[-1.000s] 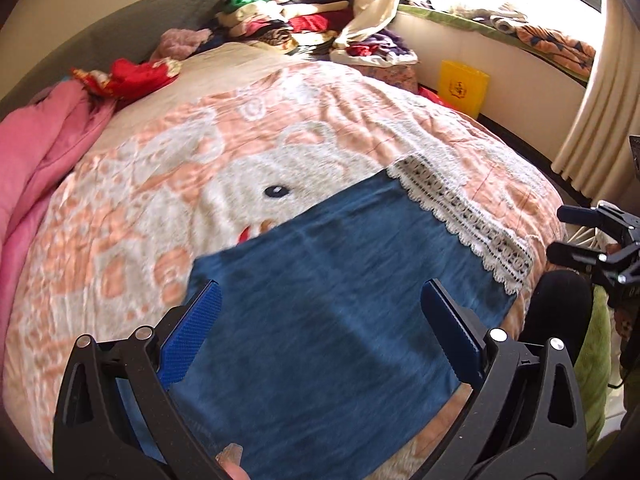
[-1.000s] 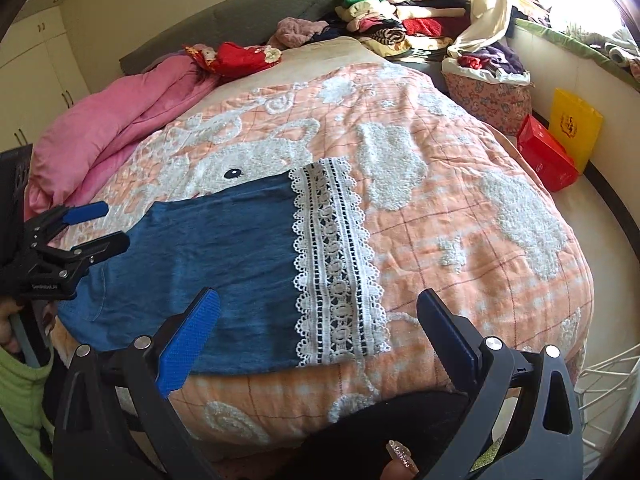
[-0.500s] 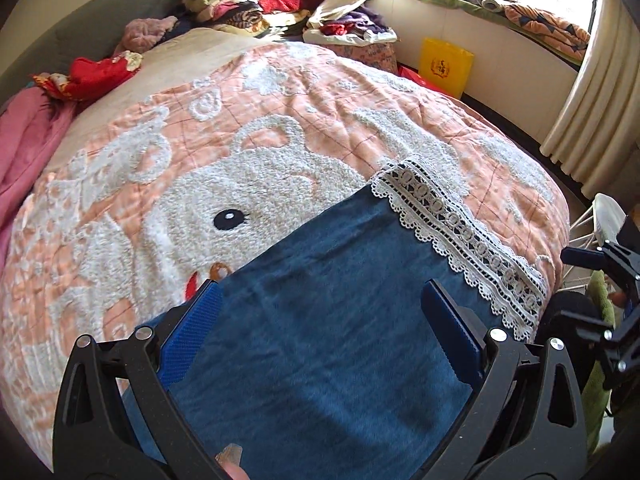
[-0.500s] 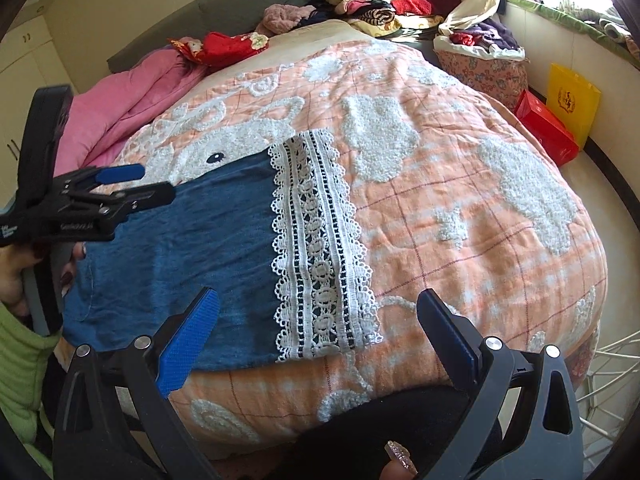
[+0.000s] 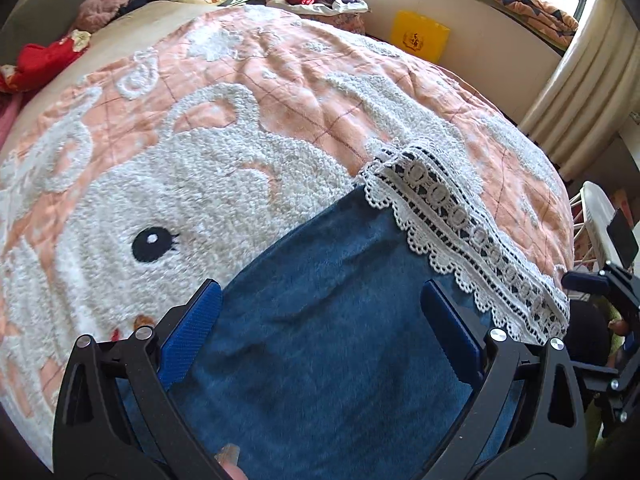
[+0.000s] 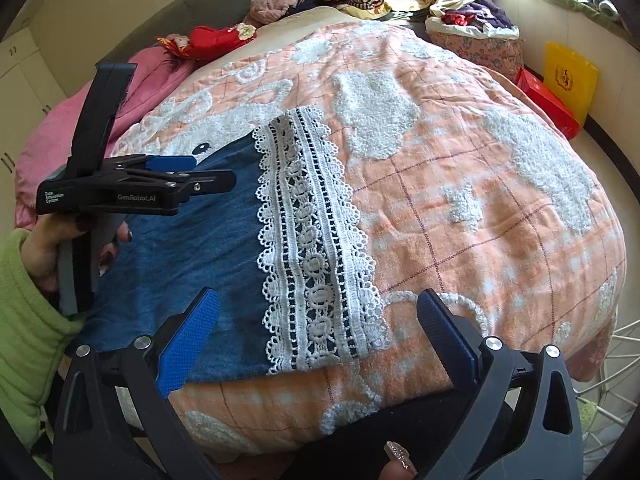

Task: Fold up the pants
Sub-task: 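Close the right gripper on the lace edge while the left gripper grasps denim, then lift the held lace edge with both grippers and fold it over the denim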

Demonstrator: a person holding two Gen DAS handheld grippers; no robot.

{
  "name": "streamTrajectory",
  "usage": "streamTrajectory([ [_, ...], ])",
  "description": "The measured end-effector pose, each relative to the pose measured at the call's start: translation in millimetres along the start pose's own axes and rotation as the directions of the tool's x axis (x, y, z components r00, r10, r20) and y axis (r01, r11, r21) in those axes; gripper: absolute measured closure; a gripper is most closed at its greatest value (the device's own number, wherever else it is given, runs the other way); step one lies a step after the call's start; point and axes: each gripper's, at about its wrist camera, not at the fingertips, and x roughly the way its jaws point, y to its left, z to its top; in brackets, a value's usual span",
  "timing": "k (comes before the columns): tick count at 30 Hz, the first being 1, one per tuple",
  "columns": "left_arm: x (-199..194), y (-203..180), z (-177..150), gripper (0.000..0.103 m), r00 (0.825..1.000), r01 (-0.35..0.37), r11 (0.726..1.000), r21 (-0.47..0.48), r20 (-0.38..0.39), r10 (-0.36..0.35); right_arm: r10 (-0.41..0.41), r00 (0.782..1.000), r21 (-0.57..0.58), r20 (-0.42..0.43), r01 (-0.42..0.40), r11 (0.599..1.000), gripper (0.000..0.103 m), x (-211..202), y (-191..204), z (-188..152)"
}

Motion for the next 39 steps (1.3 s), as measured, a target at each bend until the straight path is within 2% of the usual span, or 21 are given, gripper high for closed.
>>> streamTrajectory([
  [3,7.1,3.1,4.9,0.012,1.0,0.029,0.999,-0.031,0.008,-0.029,0.012,1.0,0.019,-0.023,-0.011,1.0,0.004,7.3,-2.6,0.7],
  [6,12.8,3.7,6.9,0.027,0.999,0.035,0.998,-0.045,0.013,-0.035,0.037,0.998,0.031,-0.042,-0.036,0.999,0.005,13.7,-3.4,0.8],
  [9,10.8,0.8,5.9,0.052,0.999,0.026,0.999,-0.019,0.027,-0.026,0.078,0.995,0.015,-0.062,-0.078,0.997,0.042,18.4,0.5,0.8],
  [10,9.3,2.1,6.1,0.063,0.999,0.035,0.999,-0.017,0.033,-0.034,0.072,0.996,0.007,-0.06,-0.072,0.997,0.051,17.8,1.9,0.2],
  [11,6.4,2.7,5.2,0.07,0.998,0.053,0.998,-0.02,0.036,-0.052,0.087,0.995,0.003,-0.057,-0.087,0.996,0.054,16.9,3.0,0.3],
  [13,2.9,5.7,6.1,0.07,0.996,0.081,0.996,-0.031,0.042,-0.08,0.119,0.992,-0.007,-0.044,-0.12,0.993,0.057,14.9,5.7,0.7],
  [15,4.2,6.3,5.9,0.07,0.996,0.085,0.996,-0.03,0.042,-0.084,0.11,0.993,-0.03,-0.049,-0.111,0.993,0.055,17.6,12.3,2.4],
  [16,5.6,6.0,5.7,0.067,0.995,0.087,0.996,-0.028,0.044,-0.086,0.102,0.993,-0.029,-0.054,-0.104,0.994,0.055,20.1,13.3,2.7],
  [17,7.4,5.4,5.1,0.059,0.994,0.096,0.995,-0.027,0.047,-0.095,0.096,0.993,-0.018,-0.065,-0.098,0.995,0.054,24.1,13.1,3.2],
  [19,9.1,2.8,4.0,0.05,0.992,0.115,0.993,-0.027,0.057,-0.114,0.11,0.991,0.021,-0.074,-0.108,0.994,0.053,30.2,9.3,4.5],
  [21,11.6,-2.0,3.0,0.049,0.993,0.101,0.995,-0.015,0.058,-0.1,0.132,0.989,0.052,-0.07,-0.128,0.99,0.054,32.0,5.1,5.7],
  [22,12.5,-4.6,2.4,0.05,0.995,0.086,0.996,-0.007,0.057,-0.085,0.142,0.988,0.061,-0.067,-0.138,0.989,0.06,32.8,3.8,7.3],
  [24,11.2,-6.8,1.6,0.065,0.997,0.046,0.999,0.004,0.059,-0.046,0.167,0.985,0.069,-0.053,-0.163,0.984,0.071,31.3,2.1,8.1],
  [26,6.9,-2.8,2.2,0.09,0.996,0.044,0.999,-0.015,0.072,-0.043,0.19,0.981,0.062,-0.032,-0.188,0.98,0.072,27.4,3.6,8.5],
  [28,-0.1,4.0,2.2,0.096,0.994,0.076,0.996,-0.048,0.086,-0.072,0.202,0.979,0.042,-0.01,-0.201,0.979,0.074,21.2,7.7,8.4],
  [31,-13.1,5.4,-1.2,0.098,0.99,0.094,0.995,-0.043,0.112,-0.089,0.225,0.974,0.0,0.025,-0.225,0.974,0.075,7.0,18.8,8.4],
  [35,-43.5,13.0,-8.0,0.098,0.975,0.134,0.989,-0.063,0.186,-0.121,0.291,0.954,-0.065,0.068,-0.287,0.956,0.075,-17.6,43.2,12.5],
  [39,-74.0,30.6,-19.1,0.098,0.962,0.14,0.985,-0.103,0.249,-0.11,0.341,0.937,-0.159,0.08,-0.325,0.932,0.075,-36.1,76.9,18.6],
])
